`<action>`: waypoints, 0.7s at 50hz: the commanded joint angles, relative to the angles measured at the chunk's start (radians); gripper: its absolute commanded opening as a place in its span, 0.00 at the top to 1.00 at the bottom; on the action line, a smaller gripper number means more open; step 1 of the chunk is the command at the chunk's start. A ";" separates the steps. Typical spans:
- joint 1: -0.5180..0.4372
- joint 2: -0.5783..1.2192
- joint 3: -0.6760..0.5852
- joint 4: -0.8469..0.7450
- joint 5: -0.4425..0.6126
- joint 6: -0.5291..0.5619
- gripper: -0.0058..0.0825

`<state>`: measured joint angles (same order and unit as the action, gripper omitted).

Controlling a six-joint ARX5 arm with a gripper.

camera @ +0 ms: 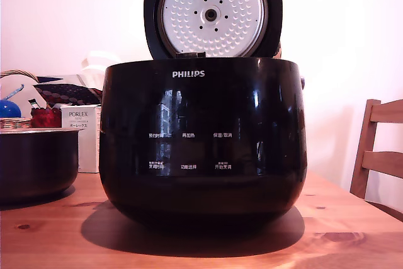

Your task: Pick up the metallic pot next to the rice cooker

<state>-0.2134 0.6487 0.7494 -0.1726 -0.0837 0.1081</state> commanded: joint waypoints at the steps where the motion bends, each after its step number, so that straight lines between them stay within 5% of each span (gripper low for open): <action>1: 0.004 -0.003 -0.026 0.015 0.001 0.004 0.96; 18: 0.004 -0.003 -0.025 0.014 0.008 0.011 0.96; 35: 0.004 0.012 0.037 -0.233 0.283 0.467 0.96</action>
<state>-0.2115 0.6510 0.7521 -0.3679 0.1707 0.4873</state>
